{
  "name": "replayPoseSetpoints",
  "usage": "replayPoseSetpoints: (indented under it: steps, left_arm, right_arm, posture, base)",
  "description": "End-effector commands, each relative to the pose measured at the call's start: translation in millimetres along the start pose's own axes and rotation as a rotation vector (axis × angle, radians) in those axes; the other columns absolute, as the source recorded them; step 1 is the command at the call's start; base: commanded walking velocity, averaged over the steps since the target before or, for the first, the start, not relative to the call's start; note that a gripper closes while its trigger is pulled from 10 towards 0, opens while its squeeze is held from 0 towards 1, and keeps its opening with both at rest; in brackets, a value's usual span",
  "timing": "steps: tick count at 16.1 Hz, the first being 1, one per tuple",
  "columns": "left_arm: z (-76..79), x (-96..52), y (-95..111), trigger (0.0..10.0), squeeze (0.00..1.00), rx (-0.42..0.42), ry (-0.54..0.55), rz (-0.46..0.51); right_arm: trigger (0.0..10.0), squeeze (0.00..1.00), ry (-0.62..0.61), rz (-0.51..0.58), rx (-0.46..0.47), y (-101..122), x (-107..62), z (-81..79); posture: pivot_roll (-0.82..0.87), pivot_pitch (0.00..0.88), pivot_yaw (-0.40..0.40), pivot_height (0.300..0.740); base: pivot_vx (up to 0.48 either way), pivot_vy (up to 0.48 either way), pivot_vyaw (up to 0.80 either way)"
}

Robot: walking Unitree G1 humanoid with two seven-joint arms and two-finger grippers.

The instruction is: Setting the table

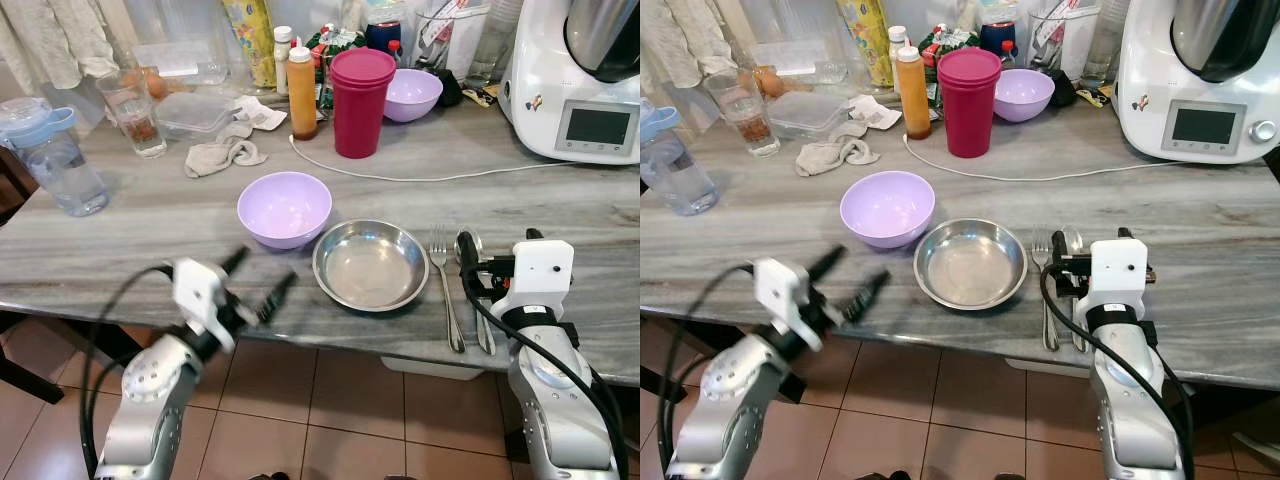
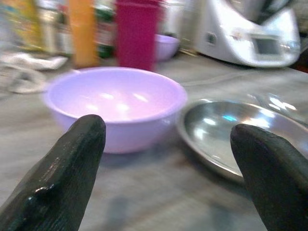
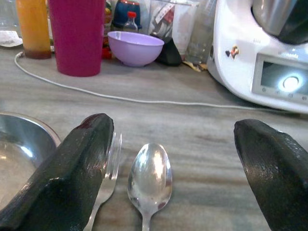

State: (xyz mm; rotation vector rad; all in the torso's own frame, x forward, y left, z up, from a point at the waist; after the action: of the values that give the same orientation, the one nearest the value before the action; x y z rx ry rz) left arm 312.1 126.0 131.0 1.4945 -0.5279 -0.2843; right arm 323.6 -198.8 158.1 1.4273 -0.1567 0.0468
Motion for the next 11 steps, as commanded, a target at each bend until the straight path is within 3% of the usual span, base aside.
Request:
replayPoseSetpoints:
  steps: [1,3,7,11]
  left_arm:
    - [-11.6,0.2,6,10.0,0.0,0.053,0.093,0.006]
    - [-16.1,0.1,6,10.0,0.0,0.074,0.155,-0.012]
    - [-26.9,1.6,4,10.0,0.0,0.12,0.305,-0.052]
    - [-25.9,6.3,4,10.0,0.0,0.14,0.337,-0.06]
  right_arm:
    - [10.0,0.0,0.015,0.051,-0.028,12,0.2,-4.0]
    - [10.0,0.0,0.012,0.036,-0.022,9,0.2,-5.0]
    - [10.0,0.0,0.015,0.039,-0.024,8,2.2,-6.6]
    - [10.0,0.0,0.016,0.047,-0.017,10,4.1,-7.3]
  posture:
    - [-0.25,0.102,0.044,0.74]
    - [-0.25,0.101,0.039,0.74]
    - [-0.24,0.094,0.038,0.74]
    - [-0.24,0.087,0.037,0.74]
  base:
    - [0.0,0.0,0.0]
    - [0.0,0.0,0.0]
    - [0.0,0.0,-0.79]
    - [0.0,0.0,-0.74]
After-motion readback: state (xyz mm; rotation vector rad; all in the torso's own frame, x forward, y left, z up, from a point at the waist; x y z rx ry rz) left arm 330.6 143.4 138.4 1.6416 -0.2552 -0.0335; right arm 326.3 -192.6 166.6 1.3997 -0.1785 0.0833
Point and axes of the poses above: a point about 5 cm out from each wrist's last joint towards the gripper, its own x axis pointing out of the wrist towards the gripper, its own y axis along the axis of the wrist's last joint, z = x × y, the point moved 5 cm from there along x, pointing out of the wrist towards the gripper, and after that the axes turned 3 degrees about x, right-handed, at the moved point
